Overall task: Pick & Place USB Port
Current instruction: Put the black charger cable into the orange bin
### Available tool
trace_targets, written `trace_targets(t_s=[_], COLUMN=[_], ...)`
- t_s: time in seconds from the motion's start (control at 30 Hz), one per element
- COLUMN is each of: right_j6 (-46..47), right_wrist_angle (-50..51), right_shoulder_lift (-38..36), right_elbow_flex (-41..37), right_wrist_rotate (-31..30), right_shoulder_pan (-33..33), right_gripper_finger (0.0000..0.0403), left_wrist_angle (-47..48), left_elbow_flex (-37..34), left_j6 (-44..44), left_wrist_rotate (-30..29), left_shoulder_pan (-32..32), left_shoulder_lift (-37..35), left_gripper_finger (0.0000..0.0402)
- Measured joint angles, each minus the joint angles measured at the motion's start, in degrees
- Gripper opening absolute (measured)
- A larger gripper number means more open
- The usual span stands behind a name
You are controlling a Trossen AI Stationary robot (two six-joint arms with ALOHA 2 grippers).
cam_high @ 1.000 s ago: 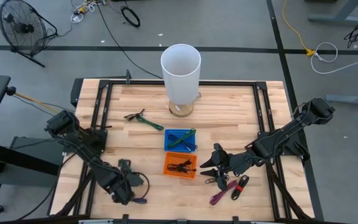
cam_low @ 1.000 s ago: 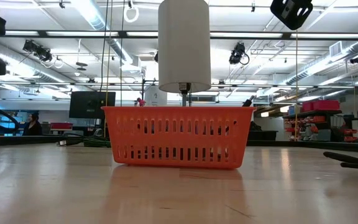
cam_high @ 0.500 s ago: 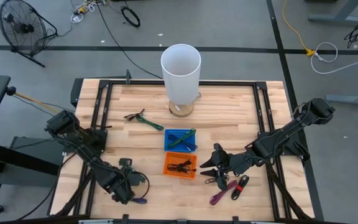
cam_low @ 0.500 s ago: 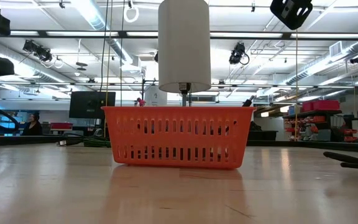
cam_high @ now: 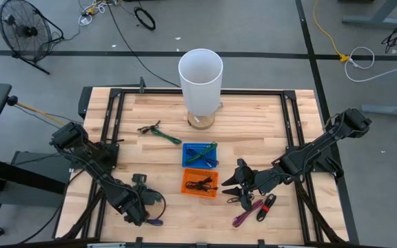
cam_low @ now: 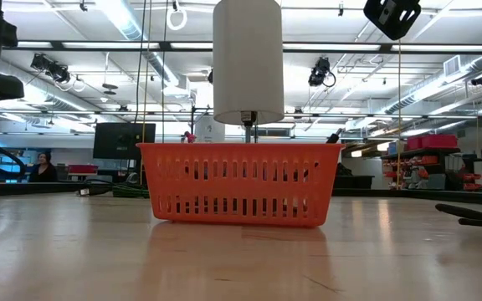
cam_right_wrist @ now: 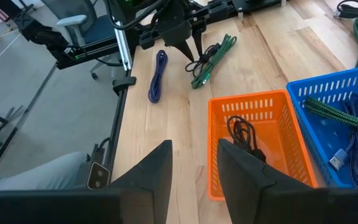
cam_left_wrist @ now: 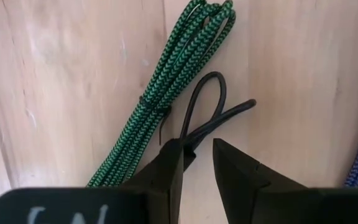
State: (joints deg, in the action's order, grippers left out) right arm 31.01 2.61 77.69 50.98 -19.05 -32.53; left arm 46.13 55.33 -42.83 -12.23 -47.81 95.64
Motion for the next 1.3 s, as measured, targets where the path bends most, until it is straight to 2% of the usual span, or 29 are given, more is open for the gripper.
trace_targets(t_s=[0.23,0.53,0.77,0.9,1.0,1.1,1.3], right_j6=[0.0,0.3,0.5,0.1,0.0,0.0,0.0], right_wrist_angle=[0.0,0.0,0.0,-0.1,-0.1,-0.2,-0.2], right_shoulder_lift=[0.0,0.0,0.0,0.0,0.0,0.0,0.0], right_elbow_flex=[0.0,0.0,0.0,0.0,0.0,0.0,0.0], right_wrist_rotate=[0.0,0.0,0.0,0.0,0.0,0.0,0.0], right_shoulder_pan=[0.0,0.0,0.0,0.0,0.0,0.0,0.0], right_gripper_finger=[0.0126,0.0126,0.0126,0.0126,0.0126,0.0126,0.0126], left_wrist_angle=[0.0,-0.8,-8.2,-8.3,-8.5,-9.2,-7.1], left_elbow_flex=[0.0,0.0,-5.2,-6.4,-6.4,-6.5,-3.5], left_j6=[0.7,1.1,-0.4,-1.0,-0.1,1.3,0.0], left_wrist_rotate=[-2.6,-1.5,-0.4,-1.8,-1.1,1.6,2.3], left_shoulder_pan=[0.0,0.1,0.7,1.6,2.5,3.1,3.0], left_shoulder_lift=[0.0,0.0,-0.3,-0.3,-0.2,-0.2,0.3], left_gripper_finger=[0.0092,0.0092,0.0092,0.0091,0.007,0.0022,0.0013])
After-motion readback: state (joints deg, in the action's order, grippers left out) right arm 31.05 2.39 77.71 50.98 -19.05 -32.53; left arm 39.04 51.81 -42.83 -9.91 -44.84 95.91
